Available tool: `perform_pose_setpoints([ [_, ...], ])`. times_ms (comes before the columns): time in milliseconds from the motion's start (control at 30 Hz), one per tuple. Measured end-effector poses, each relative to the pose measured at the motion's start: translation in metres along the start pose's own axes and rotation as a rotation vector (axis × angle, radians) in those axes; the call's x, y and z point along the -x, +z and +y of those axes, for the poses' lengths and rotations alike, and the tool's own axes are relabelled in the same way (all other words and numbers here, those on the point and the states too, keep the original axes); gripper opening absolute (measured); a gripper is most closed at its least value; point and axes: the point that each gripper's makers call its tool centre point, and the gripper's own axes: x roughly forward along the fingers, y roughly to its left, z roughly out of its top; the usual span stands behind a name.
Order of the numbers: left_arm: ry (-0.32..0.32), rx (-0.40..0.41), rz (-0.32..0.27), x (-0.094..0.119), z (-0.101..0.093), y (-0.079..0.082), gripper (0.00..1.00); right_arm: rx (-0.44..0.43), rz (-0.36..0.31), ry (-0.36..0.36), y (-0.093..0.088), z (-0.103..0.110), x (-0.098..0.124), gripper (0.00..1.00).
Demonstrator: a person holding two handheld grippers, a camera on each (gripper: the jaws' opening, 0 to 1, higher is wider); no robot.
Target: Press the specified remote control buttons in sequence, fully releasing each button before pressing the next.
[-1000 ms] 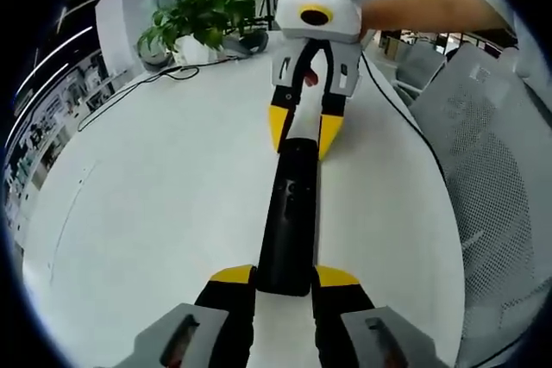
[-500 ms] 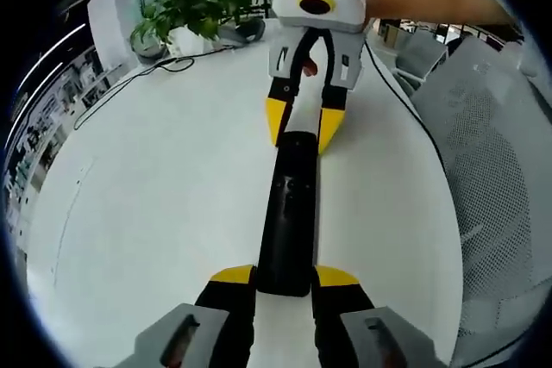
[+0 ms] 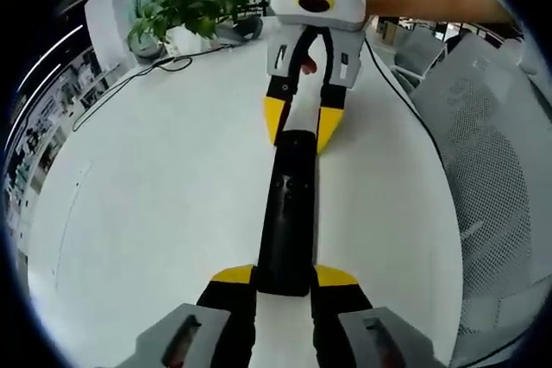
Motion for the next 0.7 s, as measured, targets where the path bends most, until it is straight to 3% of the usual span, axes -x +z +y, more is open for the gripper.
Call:
perform_pose_setpoints([
  [700,-0.006,-0.01,0.068,-0.0004,0.0018,-0.0011,0.22,0.021,0.03,0.014,-0.0006,-0.0001,0.0,0.21],
])
